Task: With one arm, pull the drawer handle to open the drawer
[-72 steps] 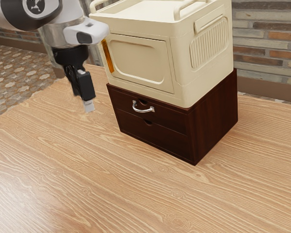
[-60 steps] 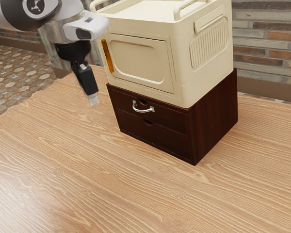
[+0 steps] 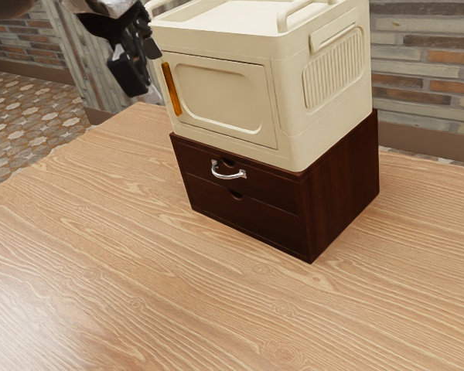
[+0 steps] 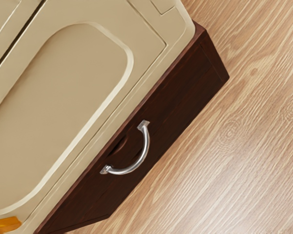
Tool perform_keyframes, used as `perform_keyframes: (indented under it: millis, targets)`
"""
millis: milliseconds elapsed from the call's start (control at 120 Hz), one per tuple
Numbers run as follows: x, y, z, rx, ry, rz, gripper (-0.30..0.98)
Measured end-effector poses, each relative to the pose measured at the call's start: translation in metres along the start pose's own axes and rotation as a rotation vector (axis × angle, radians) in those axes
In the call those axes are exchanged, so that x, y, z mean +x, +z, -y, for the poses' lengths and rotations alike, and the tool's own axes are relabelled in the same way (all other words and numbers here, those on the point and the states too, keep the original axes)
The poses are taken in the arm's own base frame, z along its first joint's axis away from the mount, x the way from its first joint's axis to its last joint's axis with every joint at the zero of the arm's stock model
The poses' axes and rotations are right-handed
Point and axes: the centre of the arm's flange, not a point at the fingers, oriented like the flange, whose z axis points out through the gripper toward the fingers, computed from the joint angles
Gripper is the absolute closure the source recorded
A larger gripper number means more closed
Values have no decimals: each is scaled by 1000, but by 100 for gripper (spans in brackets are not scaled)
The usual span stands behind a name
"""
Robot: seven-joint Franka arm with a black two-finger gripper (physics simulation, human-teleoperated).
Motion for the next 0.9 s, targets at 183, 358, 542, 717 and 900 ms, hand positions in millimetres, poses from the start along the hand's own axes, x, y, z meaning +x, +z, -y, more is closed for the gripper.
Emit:
perform_keyframes:
  millis: [183, 358, 542, 717, 900]
  targets:
    - [30, 65, -26, -63, 146, 22, 0]
    - [33, 83, -59, -46, 263, -2, 0]
    - [9, 118, -54, 16, 297, 11, 0]
    - [11, 143, -64, 75, 371, -31, 0]
    - [12, 154, -64, 125, 444, -54, 0]
